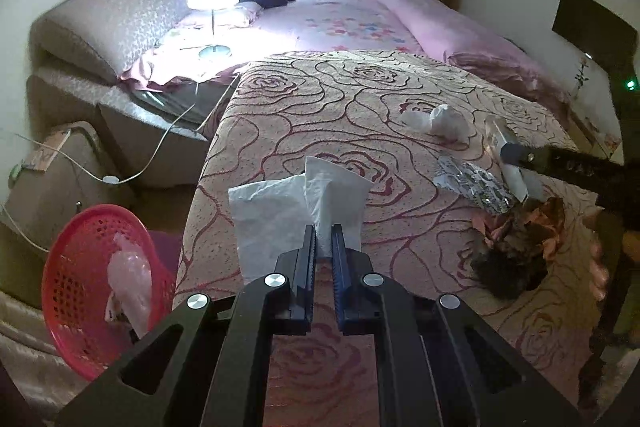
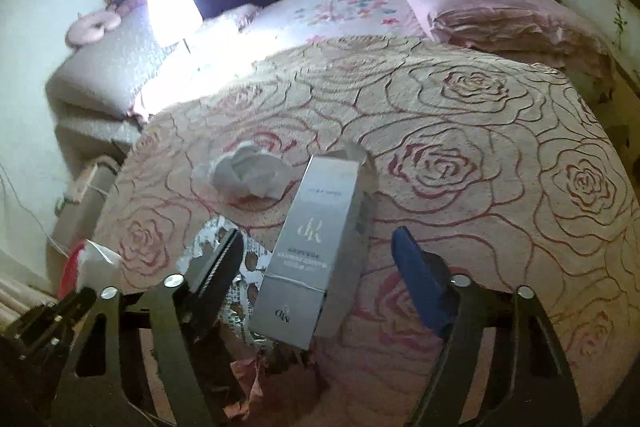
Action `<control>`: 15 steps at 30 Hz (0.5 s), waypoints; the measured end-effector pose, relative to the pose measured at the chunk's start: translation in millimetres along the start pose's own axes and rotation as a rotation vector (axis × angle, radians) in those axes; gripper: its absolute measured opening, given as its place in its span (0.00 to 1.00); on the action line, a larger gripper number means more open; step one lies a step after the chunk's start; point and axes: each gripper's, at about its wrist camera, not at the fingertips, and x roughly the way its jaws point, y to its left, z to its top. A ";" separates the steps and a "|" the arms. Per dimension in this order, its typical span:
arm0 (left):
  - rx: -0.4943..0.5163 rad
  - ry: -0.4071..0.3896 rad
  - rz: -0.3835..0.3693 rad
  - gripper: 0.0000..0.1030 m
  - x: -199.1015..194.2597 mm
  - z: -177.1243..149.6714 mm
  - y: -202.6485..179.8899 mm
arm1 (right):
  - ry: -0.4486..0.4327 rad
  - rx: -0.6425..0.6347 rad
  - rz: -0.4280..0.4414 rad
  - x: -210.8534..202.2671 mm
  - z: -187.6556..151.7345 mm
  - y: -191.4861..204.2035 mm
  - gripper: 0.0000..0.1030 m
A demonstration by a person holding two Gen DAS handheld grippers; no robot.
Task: Collect trash
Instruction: 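Grasp the grey cosmetic box with the right tool, then carry the white tissue and grey box over the pink basket with both tools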
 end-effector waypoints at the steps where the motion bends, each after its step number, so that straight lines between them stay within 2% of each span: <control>1: -0.002 0.001 0.000 0.07 0.4 0.0 0.8 | 0.007 -0.003 -0.007 2.3 -1.0 0.6 0.63; 2: -0.004 0.001 0.000 0.07 0.7 -0.4 2.1 | 0.015 -0.003 -0.014 5.0 -2.1 0.9 0.58; 4: -0.007 0.001 0.001 0.07 0.9 -0.2 3.7 | 0.024 0.002 -0.017 8.0 -4.1 0.3 0.54; 8: -0.018 -0.001 0.001 0.07 0.4 -0.4 7.5 | -0.001 -0.007 -0.021 2.9 -4.8 0.4 0.42; 15: -0.032 -0.011 0.002 0.07 -4.7 -1.2 10.9 | -0.020 0.006 0.003 -6.3 -4.5 -3.1 0.35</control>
